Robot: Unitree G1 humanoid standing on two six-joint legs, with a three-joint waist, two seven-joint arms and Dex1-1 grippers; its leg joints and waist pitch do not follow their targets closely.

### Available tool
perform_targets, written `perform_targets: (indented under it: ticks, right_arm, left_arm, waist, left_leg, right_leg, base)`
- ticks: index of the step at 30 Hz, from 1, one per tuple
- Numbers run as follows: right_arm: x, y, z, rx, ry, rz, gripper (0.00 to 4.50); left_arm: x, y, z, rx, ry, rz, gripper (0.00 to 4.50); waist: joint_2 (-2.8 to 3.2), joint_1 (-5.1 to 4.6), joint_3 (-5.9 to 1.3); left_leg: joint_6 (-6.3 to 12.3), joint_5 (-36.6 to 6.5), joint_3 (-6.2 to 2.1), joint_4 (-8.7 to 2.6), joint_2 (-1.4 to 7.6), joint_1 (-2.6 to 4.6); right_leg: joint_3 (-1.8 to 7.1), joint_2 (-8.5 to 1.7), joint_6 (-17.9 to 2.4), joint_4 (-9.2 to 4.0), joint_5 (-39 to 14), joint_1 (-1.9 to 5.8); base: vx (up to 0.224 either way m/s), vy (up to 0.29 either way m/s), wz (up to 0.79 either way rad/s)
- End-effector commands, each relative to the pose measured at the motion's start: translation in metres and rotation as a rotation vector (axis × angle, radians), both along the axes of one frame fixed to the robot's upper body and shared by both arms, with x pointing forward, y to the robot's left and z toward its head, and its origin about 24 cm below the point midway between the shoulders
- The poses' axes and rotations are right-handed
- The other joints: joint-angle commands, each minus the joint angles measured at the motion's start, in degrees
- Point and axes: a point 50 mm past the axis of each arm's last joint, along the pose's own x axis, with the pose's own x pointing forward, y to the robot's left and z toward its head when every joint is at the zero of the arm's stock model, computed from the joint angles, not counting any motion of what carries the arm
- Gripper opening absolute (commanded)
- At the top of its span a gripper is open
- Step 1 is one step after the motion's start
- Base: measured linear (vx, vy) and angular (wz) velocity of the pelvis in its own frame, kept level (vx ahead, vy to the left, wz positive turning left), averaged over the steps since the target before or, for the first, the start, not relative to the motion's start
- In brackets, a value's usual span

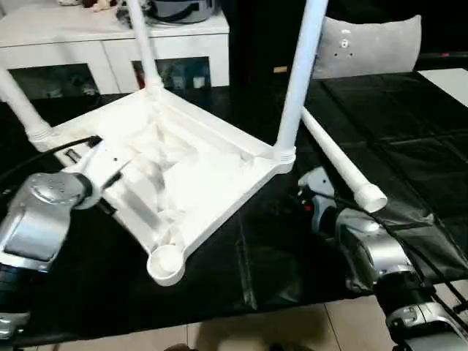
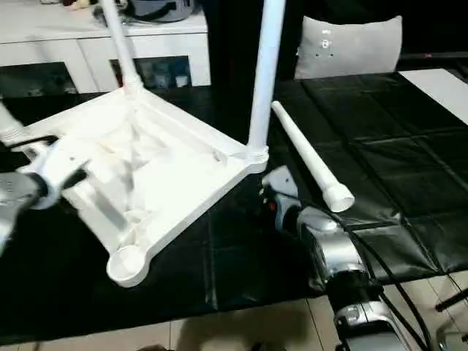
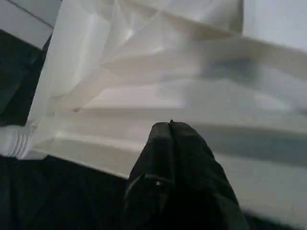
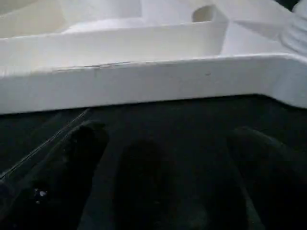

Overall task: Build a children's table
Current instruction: Rotate table base

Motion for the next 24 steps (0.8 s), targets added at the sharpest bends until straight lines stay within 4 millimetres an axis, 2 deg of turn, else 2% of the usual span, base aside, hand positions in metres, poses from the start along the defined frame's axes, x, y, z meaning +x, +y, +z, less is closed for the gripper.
perform_targets:
  ticks: [1,7,8,9,10,11,12,13,14,16,17,19,21,23,24]
  right_arm:
    - [0.002,0.007,0.001,-0.014,-0.007,0.004,4.50]
    - [0.010,0.028,0.003,-0.010,-0.021,-0.011,4.50]
    - [0.012,0.031,0.003,-0.011,-0.019,-0.011,4.50]
    - [0.013,0.034,0.003,-0.011,-0.018,-0.012,4.50]
    - [0.014,0.038,0.001,-0.012,-0.012,-0.009,4.50]
    - [0.014,0.040,0.001,-0.013,-0.008,-0.007,4.50]
    - [0.016,0.043,0.000,-0.015,-0.004,-0.008,4.50]
    - [0.016,0.045,-0.001,-0.015,-0.001,-0.010,4.50]
    - [0.017,0.046,-0.001,-0.016,0.003,-0.012,4.50]
    - [0.018,0.048,-0.002,-0.015,0.009,-0.018,4.50]
    - [0.021,0.053,-0.002,-0.016,0.018,-0.028,4.50]
    - [0.023,0.054,-0.002,-0.017,0.020,-0.031,4.50]
    - [0.024,0.056,-0.001,-0.020,0.021,-0.034,4.50]
    - [0.025,0.056,-0.001,-0.023,0.019,-0.035,4.50]
    - [0.027,0.055,0.000,-0.026,0.017,-0.036,4.50]
  left_arm:
    - [-0.004,-0.002,-0.007,0.021,0.067,-0.019,0.07]
    - [-0.014,-0.009,-0.024,0.035,0.190,-0.111,0.07]
    - [-0.016,-0.013,-0.026,0.017,0.217,-0.142,0.07]
    - [-0.018,-0.015,-0.028,0.003,0.235,-0.162,0.07]
    - [-0.023,-0.020,-0.031,-0.011,0.277,-0.212,0.07]
    - [-0.026,-0.023,-0.033,-0.018,0.306,-0.244,0.07]
    - [-0.030,-0.027,-0.035,-0.027,0.344,-0.289,0.07]
    - [-0.031,-0.029,-0.036,-0.032,0.360,-0.316,0.07]
    - [-0.034,-0.032,-0.037,-0.039,0.382,-0.352,0.07]
    - [-0.038,-0.037,-0.039,-0.056,0.415,-0.398,0.07]
    - [-0.045,-0.052,-0.042,-0.112,0.466,-0.528,0.07]
    - [-0.047,-0.059,-0.043,-0.144,0.474,-0.584,0.07]
    - [-0.049,-0.073,-0.045,-0.219,0.478,-0.675,0.07]
    - [-0.050,-0.083,-0.046,-0.273,0.486,-0.716,0.07]
    - [-0.052,-0.094,-0.045,-0.334,0.499,-0.766,0.07]
  waist:
    - [0.03,-0.05,-3.44]
    - [0.00,-0.30,-3.53]
    - [-0.12,-0.52,-3.48]
    - [0.00,-0.35,-3.55]
    - [0.00,-0.34,-3.56]
    - [0.15,-0.31,-3.59]
    - [-0.26,-0.34,-3.58]
    - [-0.06,-0.22,-3.68]
    - [-0.27,-0.20,-3.64]
    - [-0.23,-0.22,-3.72]
    - [-0.94,-0.27,-3.66]
    - [-0.56,-0.38,-3.52]
    - [-0.84,-0.67,-3.50]
    - [-0.75,-0.75,-3.44]
    - [-0.63,-0.79,-3.54]
  left_leg:
    - [1.28,-21.32,-1.10,-4.46,1.79,0.94]
    - [0.95,-21.46,-1.29,-4.56,1.75,0.73]
    - [0.90,-21.41,-1.30,-4.62,1.80,0.54]
    - [0.80,-21.41,-1.21,-4.58,1.87,0.89]
    - [0.77,-21.23,-1.16,-4.52,1.87,0.93]
    - [0.62,-20.87,-1.33,-4.75,2.08,0.69]
    - [0.54,-20.76,-1.13,-4.76,2.13,0.76]
    - [0.41,-20.52,-1.23,-4.69,2.14,0.81]
    - [0.48,-20.03,-1.13,-4.75,2.10,0.65]
    - [0.19,-19.07,-1.04,-4.77,2.14,0.67]
    - [0.30,-18.48,-1.02,-4.84,2.17,0.47]
    - [-0.15,-19.10,-0.96,-4.86,2.17,0.51]
    - [-0.82,-20.22,-1.00,-4.92,2.23,0.69]
    - [-1.22,-20.88,-0.92,-4.88,2.16,0.84]
    - [-1.42,-20.78,-0.94,-4.93,2.19,0.85]
  right_leg:
    - [2.53,-3.28,-6.31,-4.94,-30.38,2.28]
    - [2.67,-3.59,-6.55,-4.78,-30.40,2.38]
    - [2.70,-3.59,-6.95,-4.69,-30.03,2.46]
    - [2.84,-3.63,-7.26,-4.72,-29.66,2.23]
    - [2.92,-3.68,-7.52,-4.64,-29.31,2.15]
    - [3.02,-3.77,-8.36,-4.33,-27.95,2.43]
    - [3.11,-3.58,-8.79,-4.26,-26.56,2.32]
    - [3.20,-3.73,-9.25,-3.93,-25.90,2.35]
    - [3.29,-3.70,-9.73,-3.75,-25.27,2.46]
    - [3.42,-3.59,-10.20,-3.45,-23.34,2.51]
    - [3.44,-3.76,-10.29,-3.40,-23.59,2.69]
    - [3.51,-3.85,-10.28,-3.54,-24.76,2.66]
    - [3.49,-3.61,-9.70,-3.55,-25.01,2.61]
    - [3.50,-3.60,-9.53,-3.75,-25.29,2.57]
    - [3.60,-3.59,-9.71,-3.56,-24.50,2.68]
  base:
    - [0.000,0.000,0.00]
    - [0.000,0.000,0.00]
    - [0.000,0.000,0.00]
    - [0.000,0.000,0.00]
    - [0.000,0.000,0.00]
    - [0.000,0.000,0.00]
    - [0.000,0.000,0.00]
    - [0.000,0.000,0.00]
    - [0.000,0.000,0.00]
    - [0.000,0.000,0.00]
    - [0.000,0.000,0.00]
    - [0.000,0.000,0.00]
    - [0.000,0.000,0.00]
    - [0.000,0.000,0.00]
    - [0.000,0.000,0.00]
